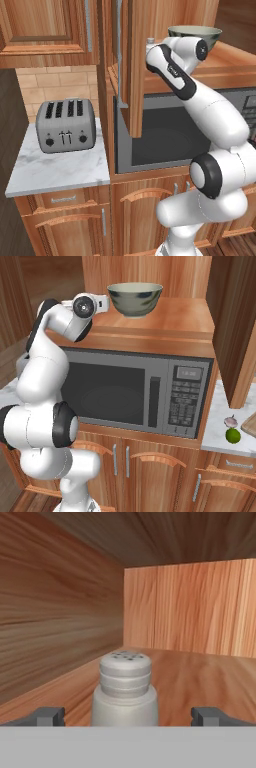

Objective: Open the cabinet. Place the bowl and condiment on the counter. Then place the lime and garlic on the cutting board.

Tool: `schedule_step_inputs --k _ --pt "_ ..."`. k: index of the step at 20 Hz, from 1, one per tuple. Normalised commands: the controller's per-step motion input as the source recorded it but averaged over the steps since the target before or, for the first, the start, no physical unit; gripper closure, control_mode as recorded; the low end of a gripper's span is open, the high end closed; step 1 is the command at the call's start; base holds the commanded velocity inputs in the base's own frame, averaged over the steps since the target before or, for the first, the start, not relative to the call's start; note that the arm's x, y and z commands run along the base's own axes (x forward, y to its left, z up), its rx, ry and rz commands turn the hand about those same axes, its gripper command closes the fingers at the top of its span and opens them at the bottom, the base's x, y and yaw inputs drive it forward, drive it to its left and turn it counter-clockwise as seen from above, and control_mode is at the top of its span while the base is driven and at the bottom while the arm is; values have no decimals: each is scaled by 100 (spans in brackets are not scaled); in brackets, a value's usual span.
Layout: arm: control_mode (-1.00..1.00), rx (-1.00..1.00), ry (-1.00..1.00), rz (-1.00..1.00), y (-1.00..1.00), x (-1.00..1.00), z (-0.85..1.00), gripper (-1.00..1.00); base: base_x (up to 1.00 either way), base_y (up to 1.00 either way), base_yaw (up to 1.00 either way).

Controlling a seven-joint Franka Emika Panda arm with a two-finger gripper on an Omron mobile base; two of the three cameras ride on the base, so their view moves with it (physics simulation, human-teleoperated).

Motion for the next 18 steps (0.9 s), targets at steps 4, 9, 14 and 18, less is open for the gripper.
schedule_step_inputs --k 4,9,14,18 --pt "-100 0 0 0 9 11 -8 -100 0 0 0" --pt "-100 0 0 0 4 6 -6 100 0 0 0" --pt "-100 0 0 0 0 1 -2 100 0 0 0" --pt "-100 0 0 0 0 0 -1 100 0 0 0"
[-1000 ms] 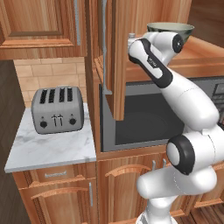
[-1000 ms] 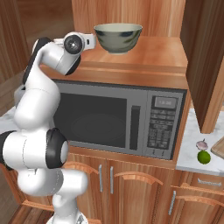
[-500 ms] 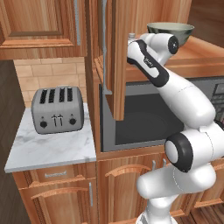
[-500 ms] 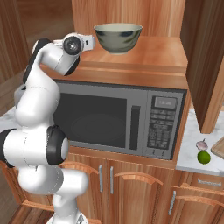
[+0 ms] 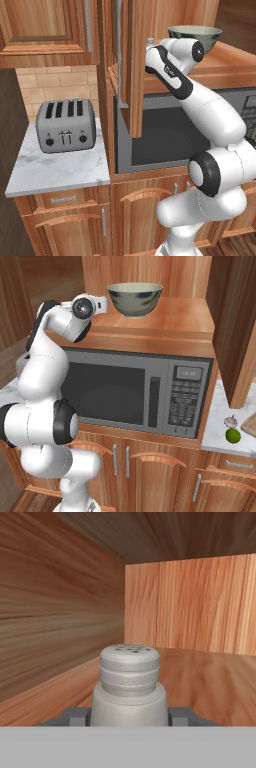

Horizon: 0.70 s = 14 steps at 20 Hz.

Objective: Open the cabinet. Place the bowl and condiment on the counter. Then place the lime and garlic on the cutting board.

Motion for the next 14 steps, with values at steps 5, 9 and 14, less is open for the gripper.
schedule_step_inputs --k 5,9,14 --pt "-100 0 0 0 0 0 -3 100 0 0 0" --pt "-100 0 0 0 6 -9 0 100 0 0 0" --pt "-100 0 -4 0 -3 -43 0 100 0 0 0"
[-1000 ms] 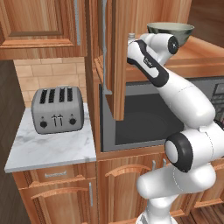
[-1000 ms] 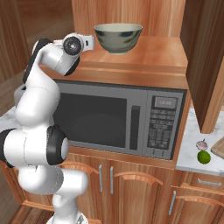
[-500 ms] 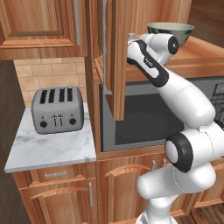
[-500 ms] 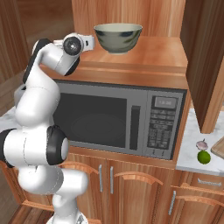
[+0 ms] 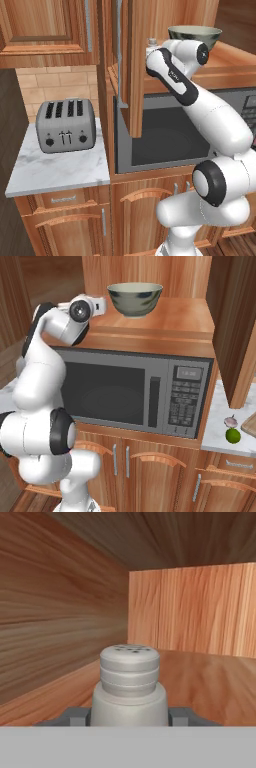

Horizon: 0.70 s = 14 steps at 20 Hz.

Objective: Open the cabinet. Place the bowl and condiment on the counter. Then place the lime and garlic on the cutting board.

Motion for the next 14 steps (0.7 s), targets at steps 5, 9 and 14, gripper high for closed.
schedule_step_inputs --k 5,9,14 --pt "-100 0 -7 0 -21 -55 1 100 0 0 0" --pt "-100 0 -3 0 -28 -55 4 100 0 0 0" --pt "-100 0 -1 0 -23 -61 9 100 0 0 0"
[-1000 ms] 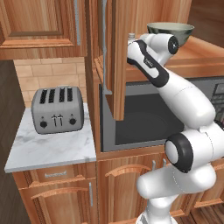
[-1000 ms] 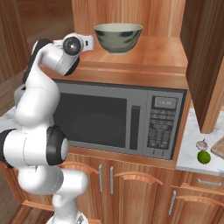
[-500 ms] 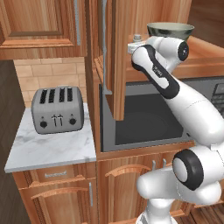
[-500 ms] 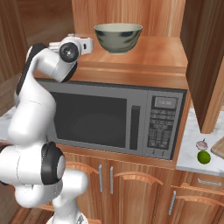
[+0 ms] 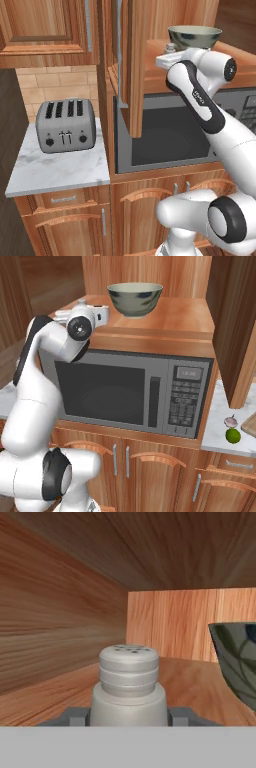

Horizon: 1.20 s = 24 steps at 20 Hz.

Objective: Open the cabinet. Place the bowl and condiment on the counter. Then place the lime and garlic on the cutting board.

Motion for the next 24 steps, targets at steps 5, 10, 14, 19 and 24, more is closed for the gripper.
schedule_step_inputs --k 5,10,14,19,24 --pt "-100 0 0 0 -20 -64 5 100 0 0 0" --pt "-100 0 0 0 -15 -71 2 100 0 0 0" --pt "-100 0 0 0 -11 -76 0 100 0 0 0" --pt "-100 0 0 0 -8 -78 0 100 0 0 0" --pt "-100 0 0 0 -7 -74 0 100 0 0 0"
